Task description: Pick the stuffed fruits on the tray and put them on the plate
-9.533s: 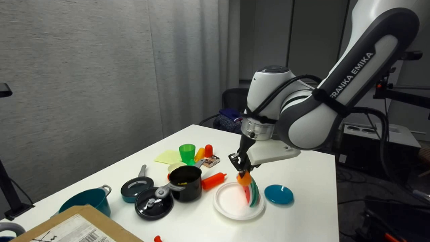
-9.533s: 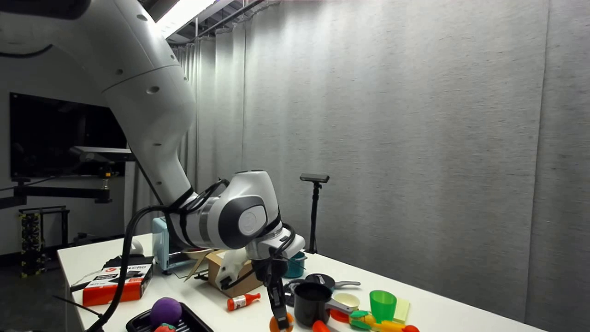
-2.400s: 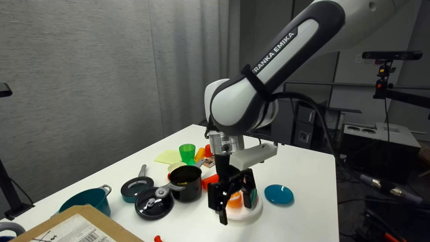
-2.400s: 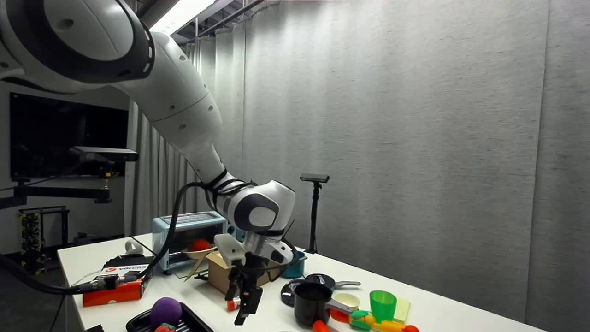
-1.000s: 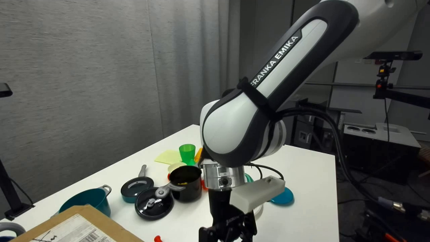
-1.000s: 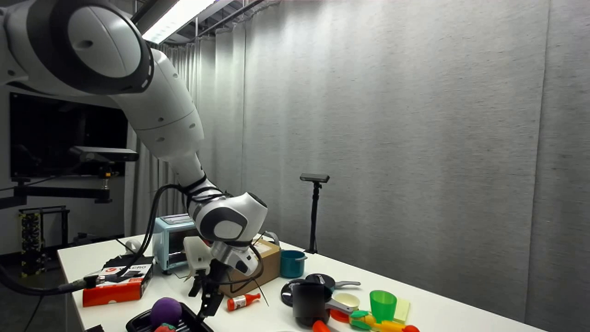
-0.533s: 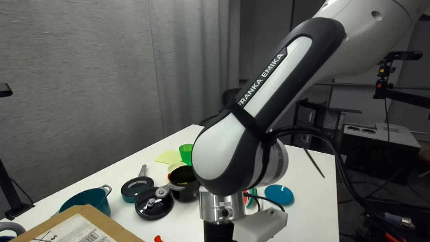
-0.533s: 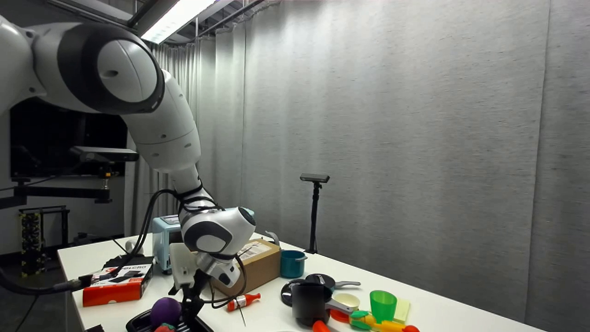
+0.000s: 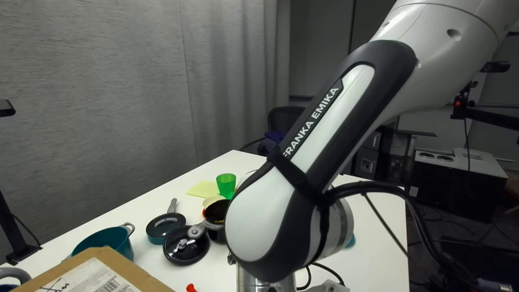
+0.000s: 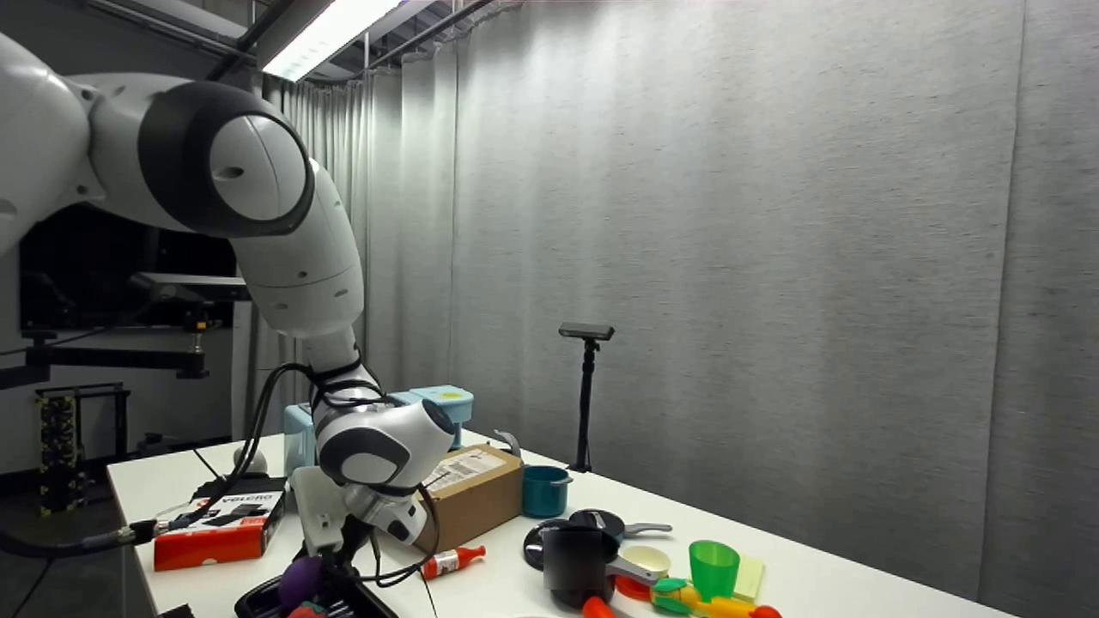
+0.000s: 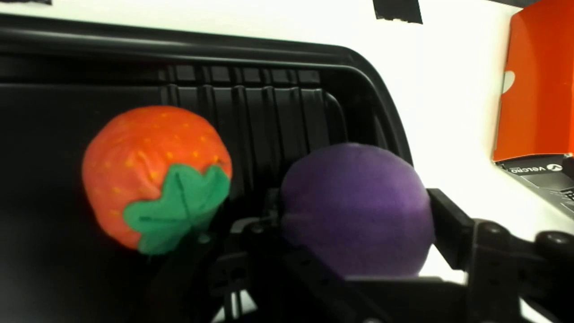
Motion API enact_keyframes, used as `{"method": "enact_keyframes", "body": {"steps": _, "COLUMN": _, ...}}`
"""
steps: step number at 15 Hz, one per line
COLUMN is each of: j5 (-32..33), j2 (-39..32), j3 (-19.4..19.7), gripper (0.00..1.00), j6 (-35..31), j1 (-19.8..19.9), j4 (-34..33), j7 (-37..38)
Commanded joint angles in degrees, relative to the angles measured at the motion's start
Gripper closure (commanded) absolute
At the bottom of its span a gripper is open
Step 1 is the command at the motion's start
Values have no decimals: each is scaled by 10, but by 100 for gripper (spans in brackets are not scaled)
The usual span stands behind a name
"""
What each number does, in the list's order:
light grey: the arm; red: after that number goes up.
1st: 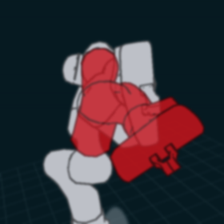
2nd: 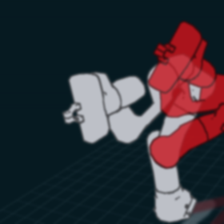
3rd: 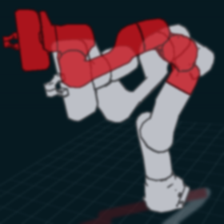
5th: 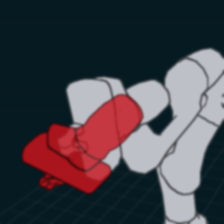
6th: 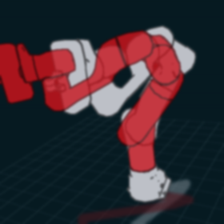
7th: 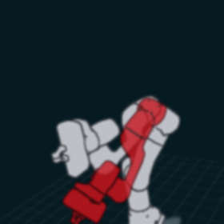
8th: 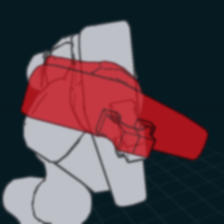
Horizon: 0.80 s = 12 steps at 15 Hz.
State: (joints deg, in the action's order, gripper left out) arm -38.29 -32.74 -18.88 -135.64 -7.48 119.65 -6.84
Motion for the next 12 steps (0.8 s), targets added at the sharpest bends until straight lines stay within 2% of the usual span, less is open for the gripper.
{"method": "enact_keyframes", "body": {"steps": 1, "j5": -8, "j2": 5, "j3": 0, "gripper": 51, "j6": -17, "j1": -2, "j4": 3, "j7": -27}}
{"method": "enact_keyframes", "body": {"steps": 4, "j5": 7, "j2": 21, "j3": 8, "gripper": 73, "j6": -17, "j1": -7, "j4": 8, "j7": -24}}
{"method": "enact_keyframes", "body": {"steps": 7, "j5": 79, "j2": 44, "j3": 36, "gripper": 91, "j6": 4, "j1": -20, "j4": 10, "j7": 16}}
{"method": "enact_keyframes", "body": {"steps": 10, "j5": 149, "j2": 76, "j3": 66, "gripper": 96, "j6": 3, "j1": -27, "j4": 20, "j7": 79}}
{"method": "enact_keyframes", "body": {"steps": 12, "j5": 163, "j2": 102, "j3": 78, "gripper": 94, "j6": -25, "j1": -24, "j4": 35, "j7": 117}}
